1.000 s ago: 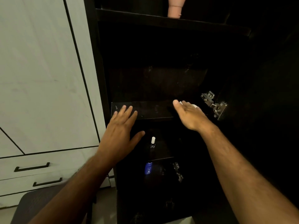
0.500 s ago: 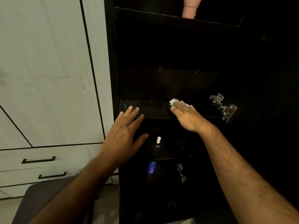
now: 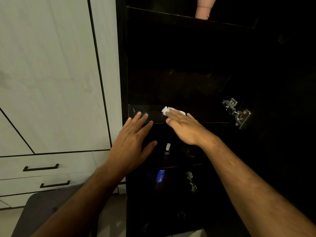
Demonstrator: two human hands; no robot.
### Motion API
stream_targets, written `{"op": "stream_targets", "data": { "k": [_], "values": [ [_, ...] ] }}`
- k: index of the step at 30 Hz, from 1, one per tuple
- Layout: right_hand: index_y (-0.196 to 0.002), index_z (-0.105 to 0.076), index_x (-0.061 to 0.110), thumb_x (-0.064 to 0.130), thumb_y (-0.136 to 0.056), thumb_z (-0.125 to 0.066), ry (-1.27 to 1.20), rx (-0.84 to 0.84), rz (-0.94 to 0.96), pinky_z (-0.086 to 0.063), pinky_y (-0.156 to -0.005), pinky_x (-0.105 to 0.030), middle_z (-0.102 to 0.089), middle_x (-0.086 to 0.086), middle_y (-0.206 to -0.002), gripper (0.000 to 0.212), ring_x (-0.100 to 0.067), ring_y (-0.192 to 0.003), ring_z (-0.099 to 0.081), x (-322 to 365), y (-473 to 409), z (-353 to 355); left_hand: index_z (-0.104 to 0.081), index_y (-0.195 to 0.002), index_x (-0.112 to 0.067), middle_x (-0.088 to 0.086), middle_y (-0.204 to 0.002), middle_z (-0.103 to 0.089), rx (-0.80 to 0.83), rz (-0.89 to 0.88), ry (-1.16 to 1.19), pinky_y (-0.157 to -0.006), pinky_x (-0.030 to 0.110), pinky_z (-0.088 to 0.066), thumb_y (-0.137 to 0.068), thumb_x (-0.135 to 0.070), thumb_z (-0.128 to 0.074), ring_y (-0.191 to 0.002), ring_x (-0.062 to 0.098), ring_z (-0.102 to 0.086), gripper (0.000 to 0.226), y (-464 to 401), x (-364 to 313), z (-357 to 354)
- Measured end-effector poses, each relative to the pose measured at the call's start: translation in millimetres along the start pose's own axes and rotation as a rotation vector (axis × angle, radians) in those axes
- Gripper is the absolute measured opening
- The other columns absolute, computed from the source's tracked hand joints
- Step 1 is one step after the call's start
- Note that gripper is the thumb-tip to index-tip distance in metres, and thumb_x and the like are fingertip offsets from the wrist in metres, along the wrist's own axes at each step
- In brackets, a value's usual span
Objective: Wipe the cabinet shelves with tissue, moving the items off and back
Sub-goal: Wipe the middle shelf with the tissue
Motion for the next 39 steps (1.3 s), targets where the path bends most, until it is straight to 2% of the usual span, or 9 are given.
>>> {"op": "stream_targets", "data": {
  "k": [3,6,10,13,19,26,29,33,39],
  "values": [
    [-0.154,-0.013,0.031,0.049,-0.102,-0.015,0.112,-0.021,-0.138,0.014,-0.118,-0.04,-0.001,0.013,-0.162,0.056,-0.001,-0.146,0.006,-30,12,10,-0.043,-0.143,-0.016,0.006,-0.156,-0.031,-0.003,-0.002,-0.002,-0.119,0.039,-0.009,-0.091,-0.056,-0.034,-0.148,0.018,-0.012,0.067,2,2,-1],
    [-0.155,-0.01,0.028,0.054,-0.1,-0.014,0.12,-0.047,-0.235,0.011,-0.118,-0.042,0.001,0.008,-0.163,0.061,-0.005,-0.148,0.006,-34,-9,12,-0.044,-0.143,-0.015,0.007,-0.156,-0.032,-0.01,0.003,-0.006,-0.119,0.041,-0.008,-0.093,-0.053,-0.039,-0.148,0.019,-0.012,0.063,1,1,-4],
    [-0.155,-0.009,0.024,0.052,-0.1,-0.017,0.088,0.005,-0.066,0.012,-0.118,-0.039,0.003,0.005,-0.163,0.063,-0.005,-0.147,0.009,10,-11,-6,-0.047,-0.141,-0.015,0.009,-0.155,-0.034,-0.035,0.018,-0.022,-0.119,0.04,-0.007,-0.091,-0.054,-0.036,-0.149,0.022,-0.012,0.064,-1,-2,-5],
    [-0.155,-0.009,0.028,0.049,-0.101,-0.016,0.069,0.006,0.013,0.016,-0.118,-0.038,0.003,0.012,-0.162,0.059,0.003,-0.145,0.011,9,19,-13,-0.046,-0.141,-0.016,0.008,-0.155,-0.033,-0.039,0.016,-0.02,-0.119,0.041,-0.008,-0.092,-0.053,-0.036,-0.149,0.022,-0.012,0.063,3,0,-3],
    [-0.154,-0.014,0.031,0.044,-0.102,-0.018,0.079,-0.06,-0.251,0.015,-0.118,-0.044,-0.001,0.011,-0.163,0.054,-0.002,-0.147,0.006,-36,7,12,-0.049,-0.14,-0.014,0.01,-0.153,-0.037,-0.06,0.03,-0.043,-0.118,0.042,-0.008,-0.092,-0.051,-0.037,-0.148,0.024,-0.015,0.061,12,2,-1],
    [-0.155,-0.01,0.028,0.038,-0.101,-0.021,0.066,0.012,0.013,0.019,-0.117,-0.043,0.005,0.011,-0.162,0.057,0.0,-0.146,0.011,33,6,-21,-0.046,-0.141,-0.014,0.011,-0.154,-0.035,-0.111,0.013,-0.039,-0.119,0.042,-0.008,-0.093,-0.047,-0.042,-0.149,0.024,-0.011,0.059,14,0,3],
    [-0.154,-0.012,0.035,0.038,-0.101,-0.021,0.072,0.007,-0.018,0.018,-0.117,-0.041,0.001,0.017,-0.161,0.054,0.004,-0.145,0.006,5,22,-10,-0.04,-0.145,-0.014,0.011,-0.158,-0.027,-0.179,0.03,-0.047,-0.12,0.045,-0.011,-0.094,-0.045,-0.045,-0.15,0.025,-0.009,0.06,24,9,11],
    [-0.154,-0.013,0.031,0.037,-0.1,-0.021,0.089,-0.022,-0.186,0.015,-0.117,-0.044,0.0,0.011,-0.162,0.055,-0.002,-0.147,0.005,-13,1,5,-0.032,-0.15,-0.011,0.014,-0.16,-0.019,-0.207,0.049,-0.099,-0.12,0.05,-0.015,-0.094,-0.045,-0.05,-0.15,0.029,-0.007,0.068,32,21,9],
    [-0.155,-0.012,0.024,0.035,-0.099,-0.024,0.055,-0.002,-0.009,0.015,-0.118,-0.043,0.002,0.007,-0.163,0.058,-0.004,-0.147,0.008,46,-9,-18,-0.021,-0.153,-0.006,0.017,-0.161,-0.01,-0.198,0.058,-0.115,-0.12,0.048,-0.014,-0.093,-0.053,-0.047,-0.151,0.028,-0.003,0.079,32,33,2]
  ]
}}
Point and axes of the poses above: each hand's wrist, its own y-axis away from the middle knuckle, its own z-axis out of the back of the hand, x = y × z, the point moved 3 cm from there along -y, towards the middle knuckle
